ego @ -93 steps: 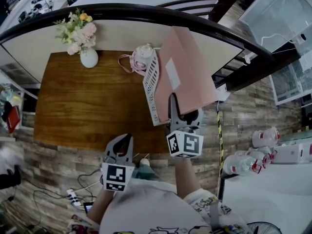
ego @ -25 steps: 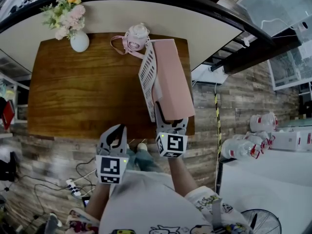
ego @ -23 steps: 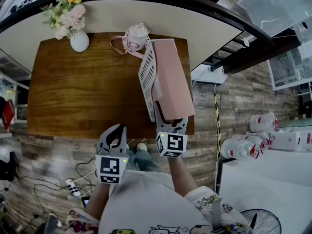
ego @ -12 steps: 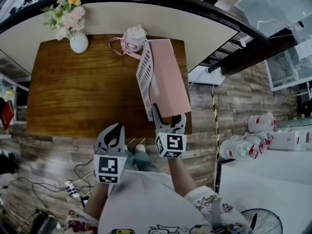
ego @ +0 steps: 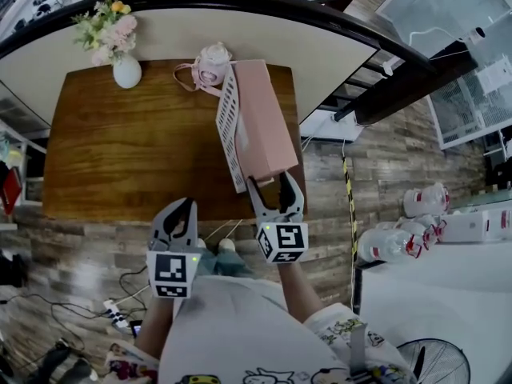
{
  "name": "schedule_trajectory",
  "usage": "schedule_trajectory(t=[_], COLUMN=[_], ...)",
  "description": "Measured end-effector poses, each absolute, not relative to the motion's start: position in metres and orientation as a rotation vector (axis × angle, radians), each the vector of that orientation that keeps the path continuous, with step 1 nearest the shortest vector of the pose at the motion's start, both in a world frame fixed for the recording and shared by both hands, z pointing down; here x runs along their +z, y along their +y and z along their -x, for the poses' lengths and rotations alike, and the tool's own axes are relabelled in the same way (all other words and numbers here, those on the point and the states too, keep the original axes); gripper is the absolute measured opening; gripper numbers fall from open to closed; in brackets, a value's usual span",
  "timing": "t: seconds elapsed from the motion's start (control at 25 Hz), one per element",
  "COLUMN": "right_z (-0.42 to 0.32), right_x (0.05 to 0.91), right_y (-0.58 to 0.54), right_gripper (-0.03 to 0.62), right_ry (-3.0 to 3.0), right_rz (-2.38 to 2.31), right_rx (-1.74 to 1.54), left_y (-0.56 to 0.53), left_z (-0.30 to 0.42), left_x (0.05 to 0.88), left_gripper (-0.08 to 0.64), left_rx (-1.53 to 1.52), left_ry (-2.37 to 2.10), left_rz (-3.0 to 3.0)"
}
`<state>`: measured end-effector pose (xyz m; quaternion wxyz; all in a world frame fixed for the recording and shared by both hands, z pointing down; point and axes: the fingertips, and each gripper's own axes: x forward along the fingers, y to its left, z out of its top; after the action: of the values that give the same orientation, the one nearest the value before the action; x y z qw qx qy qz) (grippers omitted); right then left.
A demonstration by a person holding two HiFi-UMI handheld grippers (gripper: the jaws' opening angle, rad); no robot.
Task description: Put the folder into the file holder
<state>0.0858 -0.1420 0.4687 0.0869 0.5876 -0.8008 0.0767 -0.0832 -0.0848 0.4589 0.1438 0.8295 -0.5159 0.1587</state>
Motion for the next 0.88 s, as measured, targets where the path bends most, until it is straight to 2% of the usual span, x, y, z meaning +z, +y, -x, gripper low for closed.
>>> schedule_trajectory(t=[0.72, 0.88], right_z=[-0.121, -0.125], right_x=[0.433, 0.425], right_y=[-0.059, -0.048], right_gripper=[0.287, 0.266], right_ry=[-2.506, -2.544], right_rz=[-1.661, -1.631], right_rx=[0.348, 0.378], left_y=[-0.035, -0.03], left_z=[0.068, 0.065], left_x=[0.429, 0.426], left_gripper=[0.011, 0.011], left_rx=[0.402, 0.402], left_ry=[-1.573, -1.582], left_rz=[-2.418, -2.423])
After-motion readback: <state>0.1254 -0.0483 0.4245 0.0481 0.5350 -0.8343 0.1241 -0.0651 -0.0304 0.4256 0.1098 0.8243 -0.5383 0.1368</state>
